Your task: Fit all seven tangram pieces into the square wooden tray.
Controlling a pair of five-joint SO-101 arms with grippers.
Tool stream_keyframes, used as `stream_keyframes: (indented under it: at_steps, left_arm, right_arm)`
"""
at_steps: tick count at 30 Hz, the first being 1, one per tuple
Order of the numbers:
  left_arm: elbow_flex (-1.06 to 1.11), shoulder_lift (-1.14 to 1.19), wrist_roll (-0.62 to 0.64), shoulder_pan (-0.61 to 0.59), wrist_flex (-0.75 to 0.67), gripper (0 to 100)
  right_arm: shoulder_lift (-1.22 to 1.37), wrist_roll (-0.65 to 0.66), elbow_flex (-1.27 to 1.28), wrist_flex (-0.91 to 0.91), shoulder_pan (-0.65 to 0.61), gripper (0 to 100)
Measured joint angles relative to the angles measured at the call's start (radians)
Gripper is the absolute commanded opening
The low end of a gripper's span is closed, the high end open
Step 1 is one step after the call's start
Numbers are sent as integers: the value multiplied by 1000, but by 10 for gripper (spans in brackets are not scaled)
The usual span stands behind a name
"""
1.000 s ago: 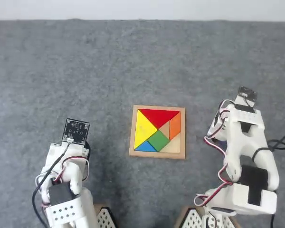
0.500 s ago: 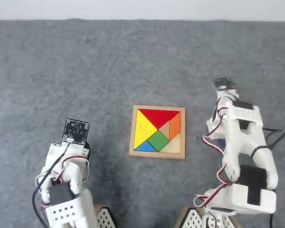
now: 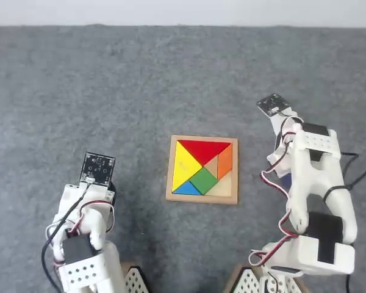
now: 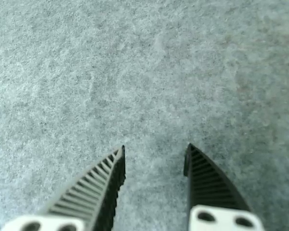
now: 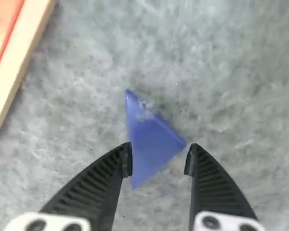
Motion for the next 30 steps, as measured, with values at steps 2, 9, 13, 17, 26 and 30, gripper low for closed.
stream_keyframes:
  at_steps: [2, 9, 13, 17, 26, 30]
  left_arm:
    - [0, 0, 0, 0, 0, 193]
    - [0, 0, 0, 0, 0, 193]
    - [0, 0, 0, 0, 0, 193]
    - [0, 0, 0, 0, 0, 193]
    - [0, 0, 0, 0, 0, 193]
    - [0, 0, 0, 0, 0, 193]
  right_arm:
    - [0, 31, 0, 0, 0, 246]
    - [0, 66, 26, 0, 0, 288]
    - [0, 66, 57, 0, -20, 285]
    - [-2, 66, 83, 0, -66, 285]
    - [43, 61, 91, -75, -101, 285]
    - [107, 58, 57, -72, -94, 284]
